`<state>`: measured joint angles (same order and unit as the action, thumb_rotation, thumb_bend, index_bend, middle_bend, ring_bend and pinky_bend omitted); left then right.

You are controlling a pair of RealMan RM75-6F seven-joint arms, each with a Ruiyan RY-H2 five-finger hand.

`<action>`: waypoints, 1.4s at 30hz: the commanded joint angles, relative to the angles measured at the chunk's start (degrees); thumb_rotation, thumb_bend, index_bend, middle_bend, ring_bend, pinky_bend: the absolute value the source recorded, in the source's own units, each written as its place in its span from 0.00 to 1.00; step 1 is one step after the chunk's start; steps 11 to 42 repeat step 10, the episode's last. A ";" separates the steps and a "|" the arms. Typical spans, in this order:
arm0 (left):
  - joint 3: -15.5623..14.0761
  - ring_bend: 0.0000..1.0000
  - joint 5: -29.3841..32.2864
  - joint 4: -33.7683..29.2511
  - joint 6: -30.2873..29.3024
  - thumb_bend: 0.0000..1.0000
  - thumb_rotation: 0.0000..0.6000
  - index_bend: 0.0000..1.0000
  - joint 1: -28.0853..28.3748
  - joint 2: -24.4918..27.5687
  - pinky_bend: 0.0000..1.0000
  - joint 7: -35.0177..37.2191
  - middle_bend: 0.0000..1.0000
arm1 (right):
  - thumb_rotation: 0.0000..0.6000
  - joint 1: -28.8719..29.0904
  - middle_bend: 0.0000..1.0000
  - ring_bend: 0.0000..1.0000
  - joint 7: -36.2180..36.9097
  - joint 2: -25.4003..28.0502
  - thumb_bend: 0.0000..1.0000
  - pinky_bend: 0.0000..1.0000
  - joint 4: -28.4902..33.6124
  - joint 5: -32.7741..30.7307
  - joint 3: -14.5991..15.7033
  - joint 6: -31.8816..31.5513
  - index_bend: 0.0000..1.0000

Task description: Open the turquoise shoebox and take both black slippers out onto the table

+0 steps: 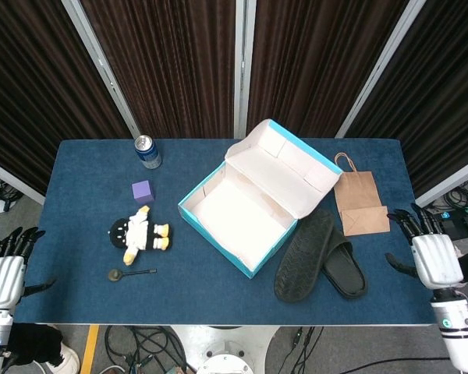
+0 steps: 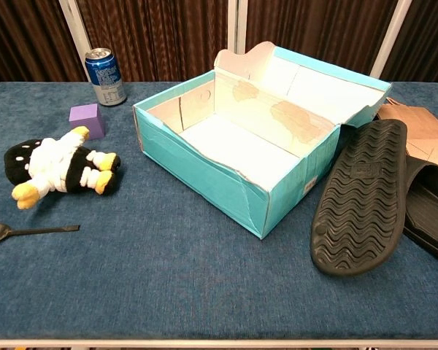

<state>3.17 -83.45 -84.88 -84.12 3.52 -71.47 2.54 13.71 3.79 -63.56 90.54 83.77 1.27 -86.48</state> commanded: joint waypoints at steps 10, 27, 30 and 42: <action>-0.17 0.02 0.17 -0.30 -0.71 0.00 1.00 0.16 -0.17 -1.08 0.13 -2.19 0.10 | 1.00 -4.13 0.08 0.00 4.53 0.83 0.16 0.00 0.08 4.25 0.42 -2.92 0.06; -0.17 0.02 0.17 -0.30 -0.71 0.00 1.00 0.16 -0.17 -1.08 0.13 -2.19 0.10 | 1.00 -4.13 0.08 0.00 4.53 0.83 0.16 0.00 0.08 4.25 0.42 -2.92 0.06; -0.17 0.02 0.17 -0.30 -0.71 0.00 1.00 0.16 -0.17 -1.08 0.13 -2.19 0.10 | 1.00 -4.13 0.08 0.00 4.53 0.83 0.16 0.00 0.08 4.25 0.42 -2.92 0.06; -0.17 0.02 0.17 -0.30 -0.71 0.00 1.00 0.16 -0.17 -1.08 0.13 -2.19 0.10 | 1.00 -4.13 0.08 0.00 4.53 0.83 0.16 0.00 0.08 4.25 0.42 -2.92 0.06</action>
